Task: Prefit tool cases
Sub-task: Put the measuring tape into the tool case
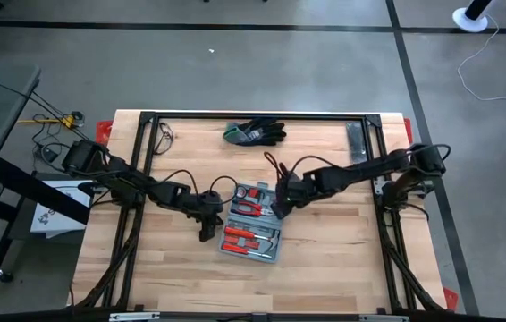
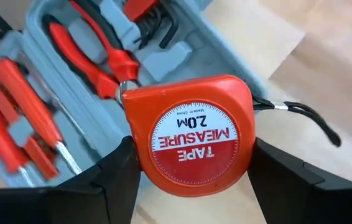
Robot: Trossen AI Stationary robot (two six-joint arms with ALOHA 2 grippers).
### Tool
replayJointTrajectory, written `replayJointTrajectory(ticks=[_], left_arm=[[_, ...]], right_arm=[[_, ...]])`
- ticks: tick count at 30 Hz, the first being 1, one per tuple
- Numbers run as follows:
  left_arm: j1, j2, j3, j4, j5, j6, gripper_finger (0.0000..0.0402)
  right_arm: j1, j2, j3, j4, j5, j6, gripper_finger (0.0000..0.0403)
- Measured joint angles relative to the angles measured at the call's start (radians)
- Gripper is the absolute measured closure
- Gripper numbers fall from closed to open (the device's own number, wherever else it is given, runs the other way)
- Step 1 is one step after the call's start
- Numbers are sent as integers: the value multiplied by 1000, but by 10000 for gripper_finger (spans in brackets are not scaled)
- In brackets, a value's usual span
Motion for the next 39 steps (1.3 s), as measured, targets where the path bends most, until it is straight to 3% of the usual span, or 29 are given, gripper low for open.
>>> replayJointTrajectory(ticks=[7,16,26,39], left_arm=[[0,0,0,-2,-5,17,401],[0,0,0,2,-13,59,401],[-1,0,0,2,-16,76,401],[0,0,-1,3,-19,98,401]], right_arm=[[-69,-1,81,-83,-7,-255,156],[-77,74,131,-83,-69,-422,156],[-42,167,155,-122,-68,-518,156],[-42,194,153,-96,-41,-562,156]])
